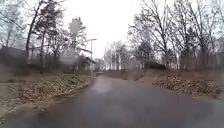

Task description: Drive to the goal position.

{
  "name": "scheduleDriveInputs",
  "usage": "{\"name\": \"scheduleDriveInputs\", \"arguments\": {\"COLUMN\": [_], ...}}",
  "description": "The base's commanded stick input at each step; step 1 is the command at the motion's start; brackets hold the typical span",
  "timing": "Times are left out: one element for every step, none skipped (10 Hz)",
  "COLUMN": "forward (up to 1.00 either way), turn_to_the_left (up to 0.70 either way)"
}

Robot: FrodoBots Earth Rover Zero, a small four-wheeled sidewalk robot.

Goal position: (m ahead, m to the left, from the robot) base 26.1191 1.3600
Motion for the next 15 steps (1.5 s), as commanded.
{"name": "scheduleDriveInputs", "arguments": {"forward": [1.00,1.00,1.00,1.00,1.00,1.00,1.00,1.00,1.00,1.00,1.00,1.00,1.00,1.00,1.00], "turn_to_the_left": [0.00,0.00,0.00,0.00,0.00,0.00,0.00,0.00,0.00,0.00,0.00,0.00,0.00,0.00,0.00]}}
